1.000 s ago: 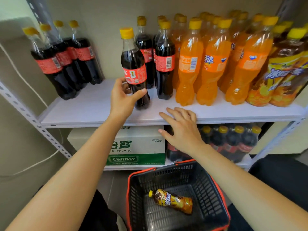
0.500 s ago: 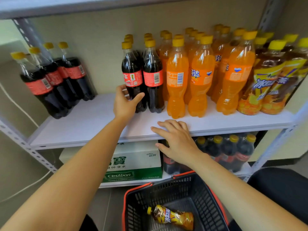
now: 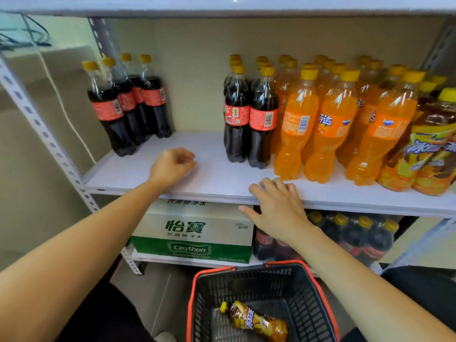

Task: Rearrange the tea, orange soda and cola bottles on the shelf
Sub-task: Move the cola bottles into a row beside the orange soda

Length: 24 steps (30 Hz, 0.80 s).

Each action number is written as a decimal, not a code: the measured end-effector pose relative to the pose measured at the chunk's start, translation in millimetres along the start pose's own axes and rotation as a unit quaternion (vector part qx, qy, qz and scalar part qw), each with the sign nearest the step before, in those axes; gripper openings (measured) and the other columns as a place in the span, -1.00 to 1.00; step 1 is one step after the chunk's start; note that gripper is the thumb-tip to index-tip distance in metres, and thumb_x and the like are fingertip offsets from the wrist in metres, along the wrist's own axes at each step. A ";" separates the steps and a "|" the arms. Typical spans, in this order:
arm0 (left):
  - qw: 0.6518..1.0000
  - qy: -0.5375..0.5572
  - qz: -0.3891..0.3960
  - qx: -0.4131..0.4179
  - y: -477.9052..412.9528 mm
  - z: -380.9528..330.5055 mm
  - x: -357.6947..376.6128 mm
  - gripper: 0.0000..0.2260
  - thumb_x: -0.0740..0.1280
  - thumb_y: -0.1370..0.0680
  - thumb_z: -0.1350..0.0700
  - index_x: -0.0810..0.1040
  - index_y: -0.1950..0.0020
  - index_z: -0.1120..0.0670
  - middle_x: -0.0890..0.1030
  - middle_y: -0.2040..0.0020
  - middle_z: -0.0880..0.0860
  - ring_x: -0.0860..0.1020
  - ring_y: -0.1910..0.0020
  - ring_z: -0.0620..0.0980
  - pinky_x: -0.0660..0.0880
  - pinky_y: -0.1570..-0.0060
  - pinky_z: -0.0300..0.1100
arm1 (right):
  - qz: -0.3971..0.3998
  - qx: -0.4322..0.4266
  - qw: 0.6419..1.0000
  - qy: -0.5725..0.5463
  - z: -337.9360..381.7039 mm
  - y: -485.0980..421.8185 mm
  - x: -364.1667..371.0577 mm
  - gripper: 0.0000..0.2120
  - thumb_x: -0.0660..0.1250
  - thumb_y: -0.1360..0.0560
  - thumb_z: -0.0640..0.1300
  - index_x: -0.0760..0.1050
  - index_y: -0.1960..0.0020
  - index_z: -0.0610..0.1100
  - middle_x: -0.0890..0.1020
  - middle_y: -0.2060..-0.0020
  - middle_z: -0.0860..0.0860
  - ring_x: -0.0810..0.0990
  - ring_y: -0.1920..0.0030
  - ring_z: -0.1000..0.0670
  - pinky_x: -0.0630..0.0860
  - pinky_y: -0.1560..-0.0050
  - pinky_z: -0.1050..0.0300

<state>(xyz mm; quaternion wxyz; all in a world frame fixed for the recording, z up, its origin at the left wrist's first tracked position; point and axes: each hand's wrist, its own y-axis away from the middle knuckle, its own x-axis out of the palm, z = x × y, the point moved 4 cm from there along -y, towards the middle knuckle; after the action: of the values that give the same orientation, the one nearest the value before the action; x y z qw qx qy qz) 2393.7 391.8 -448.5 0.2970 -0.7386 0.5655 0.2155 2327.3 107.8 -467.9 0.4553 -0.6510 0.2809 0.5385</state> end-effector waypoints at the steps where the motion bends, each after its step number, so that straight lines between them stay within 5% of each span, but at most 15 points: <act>1: 0.998 -0.066 -0.016 -0.001 6.4 11.3 -14.5 -0.89 0.47 -0.53 -0.02 0.66 -0.04 -0.12 0.70 -0.02 -0.05 0.65 -0.10 0.04 0.55 -0.11 -0.04 | 0.007 -0.003 1.000 0.016 3.9 -5.4 -5.5 -0.48 0.02 -0.59 0.36 0.47 -0.25 0.02 0.54 -0.15 -0.03 0.45 -0.18 -0.13 0.33 -0.12 -0.09; 4: 0.974 -0.214 -0.068 0.021 25.3 38.9 -51.7 -0.70 0.38 -0.50 -0.25 0.69 -0.10 -0.11 0.68 -0.12 -0.03 0.61 -0.10 0.11 0.43 0.04 -0.07 | 0.029 -0.011 0.999 -0.016 17.0 -29.9 -21.9 -0.52 0.10 -0.61 0.32 0.55 -0.18 -0.01 0.58 -0.10 -0.03 0.53 -0.17 -0.13 0.38 -0.06 -0.04; 8: 0.963 -0.256 -0.064 0.047 46.6 70.8 -69.0 -0.34 0.08 -0.46 -0.47 0.59 -0.34 -0.11 0.56 -0.41 -0.02 0.48 -0.38 0.12 0.34 -0.33 0.09 | 0.056 -0.028 0.975 -0.215 47.6 -81.1 -25.7 -0.65 0.39 -0.56 0.14 0.59 -0.24 -0.03 0.62 -0.16 0.00 0.57 -0.07 -0.01 0.51 -0.12 0.02; 14: 0.949 -0.302 -0.053 0.076 48.8 86.2 -65.8 -0.28 -0.05 -0.50 -0.51 0.45 -0.49 -0.17 0.41 -0.55 -0.06 0.33 -0.53 0.04 0.22 -0.44 0.05 | 0.062 0.029 0.893 -0.444 96.6 -191.9 13.4 -0.61 0.53 -0.49 -0.09 0.56 -0.29 -0.10 0.62 -0.14 -0.06 0.57 0.09 0.03 0.49 0.22 0.19; 18: 0.949 -0.294 -0.068 0.089 50.0 88.6 -66.0 -0.29 -0.02 -0.51 -0.48 0.47 -0.49 -0.15 0.43 -0.53 -0.06 0.34 -0.52 0.03 0.23 -0.44 0.03 | 0.032 0.038 0.891 -0.452 123.4 -258.0 39.2 -0.46 0.55 -0.47 -0.11 0.46 -0.37 -0.19 0.53 -0.12 -0.04 0.53 -0.12 -0.01 0.45 -0.04 0.20; 22: 0.945 -0.295 -0.085 0.108 49.5 89.2 -64.3 -0.30 0.01 -0.51 -0.47 0.52 -0.46 -0.11 0.48 -0.49 -0.05 0.40 -0.47 0.02 0.30 -0.37 0.00 | -0.002 0.046 0.888 -0.458 142.4 -309.2 57.4 -0.37 0.56 -0.45 -0.05 0.39 -0.41 -0.19 0.47 -0.06 0.07 0.48 -0.07 0.04 0.36 0.04 0.33; 24: 0.943 -0.300 -0.094 0.111 48.0 90.8 -63.6 -0.30 0.02 -0.50 -0.47 0.53 -0.45 -0.12 0.49 -0.48 -0.05 0.42 -0.46 0.01 0.31 -0.34 -0.02 | -0.010 0.046 0.879 -0.475 147.9 -330.3 63.8 -0.37 0.58 -0.43 -0.05 0.40 -0.39 -0.18 0.52 -0.10 0.07 0.54 -0.11 0.02 0.45 -0.07 0.24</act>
<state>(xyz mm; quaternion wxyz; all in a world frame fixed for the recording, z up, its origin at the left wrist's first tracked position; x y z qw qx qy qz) 2332.0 489.9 -482.6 0.5515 -0.6522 0.3984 0.3342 2561.0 389.4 -433.9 0.5691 -0.2977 0.0490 0.7649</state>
